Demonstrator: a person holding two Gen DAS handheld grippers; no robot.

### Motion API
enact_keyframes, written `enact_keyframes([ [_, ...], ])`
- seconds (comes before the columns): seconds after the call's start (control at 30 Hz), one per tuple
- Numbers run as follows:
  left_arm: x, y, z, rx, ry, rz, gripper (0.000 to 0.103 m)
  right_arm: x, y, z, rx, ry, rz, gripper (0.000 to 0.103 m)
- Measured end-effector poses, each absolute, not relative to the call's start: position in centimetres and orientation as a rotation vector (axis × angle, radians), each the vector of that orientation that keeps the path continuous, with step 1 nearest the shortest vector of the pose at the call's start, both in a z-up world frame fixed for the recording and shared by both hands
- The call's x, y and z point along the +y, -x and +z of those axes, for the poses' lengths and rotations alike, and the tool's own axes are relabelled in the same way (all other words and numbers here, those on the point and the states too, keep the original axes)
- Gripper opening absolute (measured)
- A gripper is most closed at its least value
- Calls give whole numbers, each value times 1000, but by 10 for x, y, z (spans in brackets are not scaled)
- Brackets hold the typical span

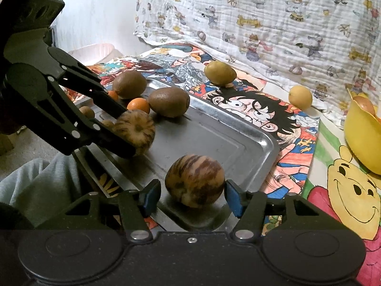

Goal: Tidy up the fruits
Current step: 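Open the left tool to set the melon in the tray while the right tool releases its melon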

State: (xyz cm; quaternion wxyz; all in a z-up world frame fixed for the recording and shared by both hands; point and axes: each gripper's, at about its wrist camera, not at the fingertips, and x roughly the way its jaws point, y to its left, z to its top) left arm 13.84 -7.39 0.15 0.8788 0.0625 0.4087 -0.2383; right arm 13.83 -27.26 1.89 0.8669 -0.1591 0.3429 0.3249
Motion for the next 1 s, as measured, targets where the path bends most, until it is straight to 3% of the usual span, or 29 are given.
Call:
enact_keyframes([
  [0.43,-66,-113,19,769,-143,-516,94,-285,-129,30,699,313,675,84],
  [0.6,-55,-102,23,743,-160,-486,98,-288,-126,32,704,310,669,92],
  [1.0,-13,-72,27,741,-146,-383,100,-291,-121,35,713,307,660,100],
])
